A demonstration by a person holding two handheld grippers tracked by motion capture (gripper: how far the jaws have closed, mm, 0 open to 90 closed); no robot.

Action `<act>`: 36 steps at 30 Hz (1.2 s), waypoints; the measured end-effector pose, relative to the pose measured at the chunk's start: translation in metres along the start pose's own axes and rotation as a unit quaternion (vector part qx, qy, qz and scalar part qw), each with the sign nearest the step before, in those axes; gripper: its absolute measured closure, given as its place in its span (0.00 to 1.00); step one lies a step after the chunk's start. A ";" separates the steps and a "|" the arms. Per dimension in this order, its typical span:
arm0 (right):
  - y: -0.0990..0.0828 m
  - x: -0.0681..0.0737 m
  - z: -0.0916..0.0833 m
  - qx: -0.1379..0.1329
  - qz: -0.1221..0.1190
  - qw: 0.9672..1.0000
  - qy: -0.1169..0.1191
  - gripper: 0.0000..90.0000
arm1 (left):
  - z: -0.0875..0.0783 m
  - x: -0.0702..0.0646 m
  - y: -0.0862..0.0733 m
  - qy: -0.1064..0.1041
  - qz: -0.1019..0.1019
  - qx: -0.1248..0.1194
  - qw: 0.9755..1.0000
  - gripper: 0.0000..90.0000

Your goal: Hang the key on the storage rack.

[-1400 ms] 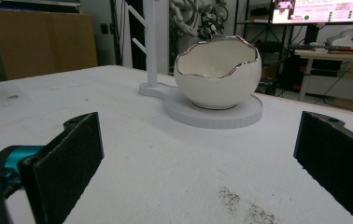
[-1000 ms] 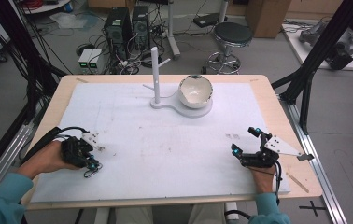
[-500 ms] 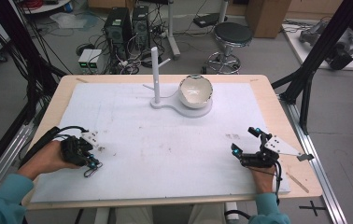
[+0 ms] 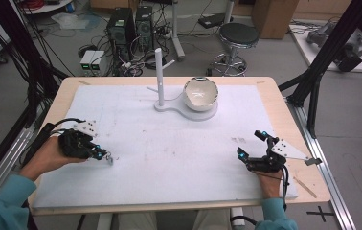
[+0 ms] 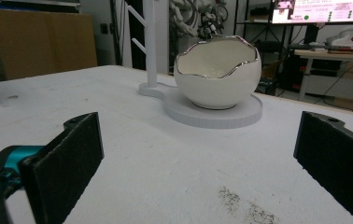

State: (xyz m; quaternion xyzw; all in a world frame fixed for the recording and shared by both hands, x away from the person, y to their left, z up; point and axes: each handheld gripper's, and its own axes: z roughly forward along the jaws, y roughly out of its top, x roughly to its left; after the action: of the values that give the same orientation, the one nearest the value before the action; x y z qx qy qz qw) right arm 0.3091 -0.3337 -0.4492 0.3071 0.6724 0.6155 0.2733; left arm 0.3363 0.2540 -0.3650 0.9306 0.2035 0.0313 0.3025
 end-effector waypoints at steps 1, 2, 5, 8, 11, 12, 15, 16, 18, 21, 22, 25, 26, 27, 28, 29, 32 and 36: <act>0.000 0.000 0.000 0.000 -0.001 1.000 0.001 0.01 | -0.002 0.001 0.002 -0.003 -0.004 -0.013 1.000 0.98; 0.000 0.000 0.000 0.000 0.000 1.000 0.001 0.01 | -0.003 0.002 0.005 0.001 -0.006 -0.026 1.000 0.98; 0.000 0.000 0.000 0.000 0.000 1.000 0.001 0.01 | -0.010 0.006 0.016 0.005 -0.009 -0.055 0.998 0.98; 0.000 0.000 0.000 0.000 0.000 1.000 0.000 0.01 | -0.016 0.012 0.030 0.007 -0.021 -0.095 0.995 0.98; 0.000 0.000 0.000 -0.001 -0.001 1.000 0.001 0.01 | -0.022 0.019 0.046 0.004 -0.029 -0.127 0.991 0.98; 0.000 0.000 0.000 0.000 0.002 1.000 0.000 0.01 | -0.023 0.021 0.050 0.007 -0.025 -0.128 0.991 0.98; 0.000 0.000 0.000 -0.001 0.000 1.000 0.001 0.01 | -0.027 0.028 0.068 0.003 -0.028 -0.152 0.988 0.98; 0.000 0.000 0.000 0.000 0.001 1.000 0.000 0.01 | -0.028 0.029 0.073 0.003 -0.029 -0.156 0.987 0.98; 0.000 0.000 0.000 -0.001 -0.001 1.000 0.001 0.01 | -0.029 0.033 0.084 -0.001 -0.027 -0.166 0.986 0.98; 0.000 0.000 0.000 0.000 0.000 1.000 0.001 0.01 | -0.030 0.039 0.099 -0.003 -0.020 -0.176 0.984 0.98; 0.000 0.000 0.000 0.000 -0.001 1.000 0.001 0.01 | -0.030 0.041 0.104 -0.009 -0.022 -0.179 0.984 0.98; 0.000 0.000 0.000 -0.001 -0.001 1.000 0.002 0.01 | -0.029 0.046 0.117 -0.012 -0.017 -0.184 0.983 0.98; 0.000 0.000 0.000 0.000 -0.001 1.000 0.001 0.01 | -0.029 0.047 0.121 -0.012 -0.015 -0.186 0.982 0.98; 0.000 0.000 0.000 0.000 0.000 1.000 0.001 0.01 | -0.028 0.049 0.125 -0.014 -0.014 -0.188 0.982 0.98; 0.000 0.000 0.000 0.000 -0.002 1.000 0.001 0.01 | -0.027 0.050 0.129 -0.014 -0.014 -0.189 0.982 0.98; 0.000 0.000 0.000 -0.001 -0.001 1.000 0.002 0.01 | -0.027 0.052 0.132 -0.015 -0.012 -0.188 0.982 0.98; 0.000 0.000 0.000 -0.001 -0.001 1.000 0.001 0.01 | -0.024 0.055 0.142 -0.021 -0.012 -0.193 0.981 0.98; 0.000 0.000 0.000 0.000 0.001 1.000 0.001 0.01 | -0.021 0.060 0.154 -0.019 -0.005 -0.187 0.982 0.98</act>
State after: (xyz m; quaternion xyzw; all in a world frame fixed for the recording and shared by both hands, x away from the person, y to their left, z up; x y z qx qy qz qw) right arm 0.3091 -0.3337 -0.4492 0.3070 0.6724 0.6161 0.2722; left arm 0.4431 0.1763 -0.2626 0.8569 0.1926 0.0500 0.4755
